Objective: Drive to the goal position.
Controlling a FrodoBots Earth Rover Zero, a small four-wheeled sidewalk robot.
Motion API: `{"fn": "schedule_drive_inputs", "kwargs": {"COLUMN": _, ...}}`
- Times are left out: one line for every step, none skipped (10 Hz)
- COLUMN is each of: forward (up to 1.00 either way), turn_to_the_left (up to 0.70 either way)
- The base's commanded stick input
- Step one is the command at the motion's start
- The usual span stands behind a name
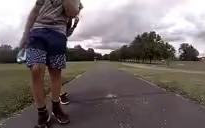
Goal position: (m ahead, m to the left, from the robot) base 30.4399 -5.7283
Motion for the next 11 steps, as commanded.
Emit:
{"fn": "schedule_drive_inputs", "kwargs": {"forward": 0.0, "turn_to_the_left": -0.37}}
{"fn": "schedule_drive_inputs", "kwargs": {"forward": 0.0, "turn_to_the_left": 0.0}}
{"fn": "schedule_drive_inputs", "kwargs": {"forward": 0.0, "turn_to_the_left": 0.0}}
{"fn": "schedule_drive_inputs", "kwargs": {"forward": 0.0, "turn_to_the_left": 0.0}}
{"fn": "schedule_drive_inputs", "kwargs": {"forward": 0.0, "turn_to_the_left": 0.0}}
{"fn": "schedule_drive_inputs", "kwargs": {"forward": 0.0, "turn_to_the_left": 0.0}}
{"fn": "schedule_drive_inputs", "kwargs": {"forward": 0.0, "turn_to_the_left": 0.0}}
{"fn": "schedule_drive_inputs", "kwargs": {"forward": 0.0, "turn_to_the_left": 0.0}}
{"fn": "schedule_drive_inputs", "kwargs": {"forward": 0.0, "turn_to_the_left": 0.0}}
{"fn": "schedule_drive_inputs", "kwargs": {"forward": 0.0, "turn_to_the_left": 0.0}}
{"fn": "schedule_drive_inputs", "kwargs": {"forward": 0.45, "turn_to_the_left": 0.0}}
